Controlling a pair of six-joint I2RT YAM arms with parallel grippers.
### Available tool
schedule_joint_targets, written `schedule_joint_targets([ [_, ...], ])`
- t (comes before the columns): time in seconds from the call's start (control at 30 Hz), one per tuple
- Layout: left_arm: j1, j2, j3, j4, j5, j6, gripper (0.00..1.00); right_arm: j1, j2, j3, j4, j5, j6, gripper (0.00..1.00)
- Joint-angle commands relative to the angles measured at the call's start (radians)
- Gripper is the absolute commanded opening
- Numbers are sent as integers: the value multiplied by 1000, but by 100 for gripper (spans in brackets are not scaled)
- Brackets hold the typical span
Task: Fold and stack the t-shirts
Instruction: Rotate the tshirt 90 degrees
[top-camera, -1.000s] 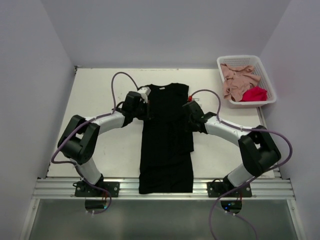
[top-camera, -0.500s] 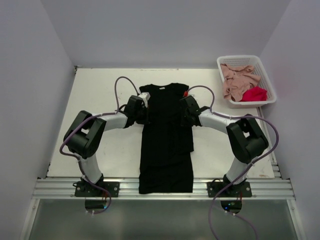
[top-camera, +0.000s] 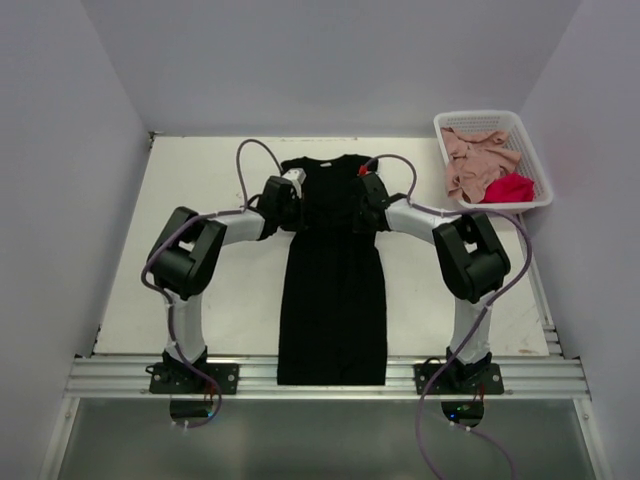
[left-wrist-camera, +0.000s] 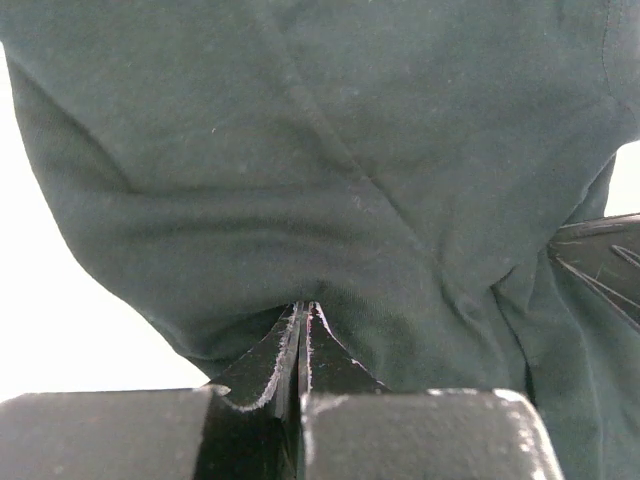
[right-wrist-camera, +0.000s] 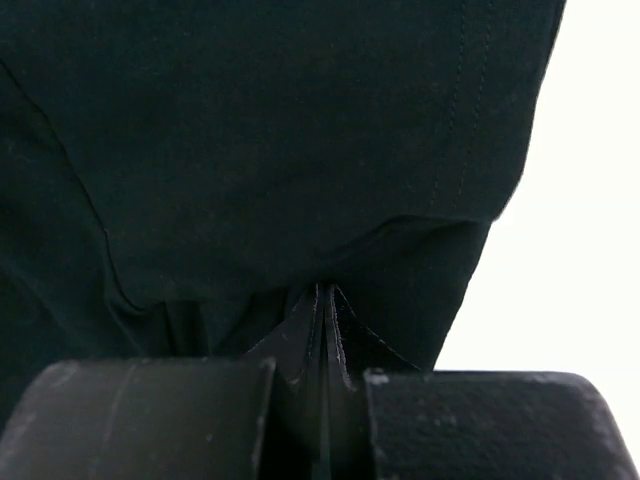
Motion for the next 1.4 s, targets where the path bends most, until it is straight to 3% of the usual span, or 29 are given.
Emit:
schedule_joint_targets([
  [0.0, 53, 76, 48, -35, -45, 4, 0, -39, 81, 84, -32, 7, -37, 0],
  [0.5, 194, 282, 361, -107, 8, 33, 0, -134, 312, 518, -188, 39, -120, 0],
  [0.77, 199, 71, 228, 126, 57, 27, 1, -143, 171, 401, 16, 13, -130, 0],
  [0.83, 199, 32, 224, 129, 65, 32, 8, -143, 112, 370, 48, 12, -126, 0],
  [0.93, 199, -58, 189, 143, 79, 30, 46, -143, 16, 309, 89, 15, -118, 0],
  [0.97, 197, -115, 177, 140, 79, 29, 71, -143, -18, 287, 99, 15, -115, 0],
  [1.07, 196, -257, 108, 97, 61, 27, 99, -142, -148, 195, 120, 3, -107, 0],
  [1.13, 185, -328, 53, -13, 25, 29, 100, -140, -240, 146, 55, -23, -86, 0],
  [1.2, 165, -420, -14, -114, -27, 32, 100, -134, -306, 62, 7, -52, -63, 20],
  [1.23, 132, -484, -48, -221, -47, 30, 100, -128, -378, 17, -14, -75, -45, 43],
  [1.3, 89, -555, -192, -268, -79, 5, 100, -101, -466, -138, -19, -89, -26, 57],
  [1.37, 29, -676, -300, -300, -76, -28, 100, -76, -594, -239, -31, -109, 6, 63],
])
